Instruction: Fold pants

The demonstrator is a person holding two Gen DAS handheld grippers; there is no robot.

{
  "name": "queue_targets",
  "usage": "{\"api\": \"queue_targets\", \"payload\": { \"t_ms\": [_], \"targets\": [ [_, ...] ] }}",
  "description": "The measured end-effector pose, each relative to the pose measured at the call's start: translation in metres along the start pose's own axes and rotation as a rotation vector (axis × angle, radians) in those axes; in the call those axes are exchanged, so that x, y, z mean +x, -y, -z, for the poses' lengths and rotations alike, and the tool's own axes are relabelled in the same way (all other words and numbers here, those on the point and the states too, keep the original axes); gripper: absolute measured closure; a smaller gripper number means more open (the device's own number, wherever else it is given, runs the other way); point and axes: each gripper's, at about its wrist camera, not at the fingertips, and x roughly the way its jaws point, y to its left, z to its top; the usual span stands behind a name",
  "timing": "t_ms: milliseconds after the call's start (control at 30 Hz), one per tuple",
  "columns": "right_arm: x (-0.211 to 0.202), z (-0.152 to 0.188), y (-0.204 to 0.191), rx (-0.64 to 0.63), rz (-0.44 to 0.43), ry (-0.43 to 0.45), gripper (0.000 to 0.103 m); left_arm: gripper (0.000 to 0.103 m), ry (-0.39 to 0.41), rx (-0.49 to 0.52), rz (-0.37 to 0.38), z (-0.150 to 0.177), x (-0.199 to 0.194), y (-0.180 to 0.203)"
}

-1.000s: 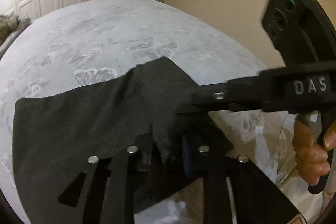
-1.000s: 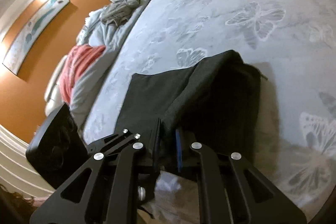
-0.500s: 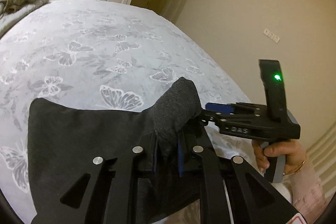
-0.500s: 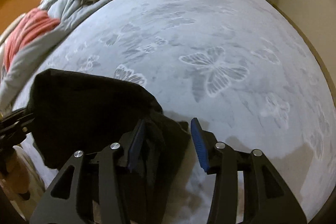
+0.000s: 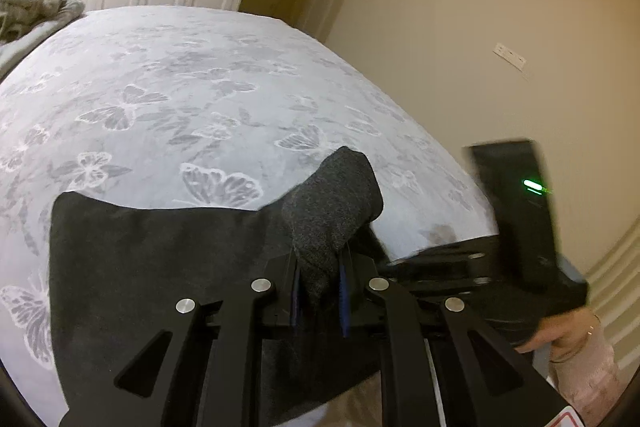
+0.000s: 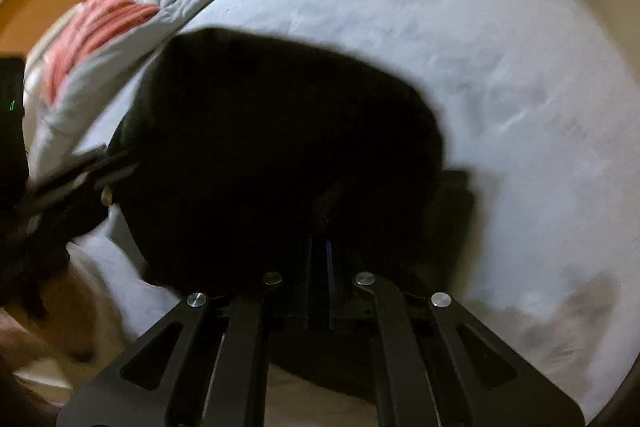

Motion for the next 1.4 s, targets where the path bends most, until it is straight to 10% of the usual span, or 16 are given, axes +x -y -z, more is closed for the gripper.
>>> {"api": "queue_targets", "payload": {
  "t_ms": [200,300,400,467,567,700,833,1000,1067,1167,1267,1333,1400],
  "targets": [
    [0.029,-0.004,0.025,0.183,-0.21,-0.108,0.094,0.086,-0.025,0.057,0.012,0.015,0.008,0.016],
    [-0.007,-0.005,0.036,0.13,-0.062,-0.066,0.088,0.079,-0.057,0.099,0.016,0.021,0.011,0.025],
    [-0.071,0.009,0.068,0.184,0.21,0.117,0.06,0.077,-0.082,0.117,0.032,0.03,0.016,0.035],
    [-0.099,0.015,0.082,0.256,0.297,0.248,0.06,0.076,-0.105,0.133,0.037,0.036,0.023,0.043],
    [-0.113,0.013,0.081,0.282,-0.012,0.361,0.065,0.066,-0.151,0.124,0.063,0.049,0.04,0.051],
    [-0.067,-0.003,0.038,0.117,-0.099,0.222,0.064,0.053,-0.162,0.208,0.044,0.072,0.041,0.073],
    [0.002,0.0,0.03,-0.04,0.278,-0.038,0.052,0.023,-0.097,0.336,0.073,0.084,0.005,0.092],
    [-0.056,0.006,0.031,0.053,0.189,0.2,0.058,0.02,0.018,0.395,-0.084,0.086,-0.025,0.085],
    [-0.049,0.005,0.035,0.071,0.133,0.185,0.063,0.019,0.025,0.391,-0.158,0.086,-0.026,0.077],
    [-0.005,0.002,0.039,0.042,0.291,0.019,0.074,0.019,0.015,0.387,-0.276,0.086,-0.022,0.064],
    [-0.031,-0.005,0.042,0.088,0.213,0.137,0.074,0.019,0.024,0.343,-0.291,0.079,-0.03,0.051],
    [-0.04,-0.005,0.045,0.11,0.221,0.186,0.05,0.019,0.042,0.315,-0.289,0.076,-0.038,0.045],
    [-0.029,-0.008,0.052,0.119,0.217,0.151,0.049,0.017,0.047,0.298,-0.294,0.075,-0.042,0.04]
  ]
}}
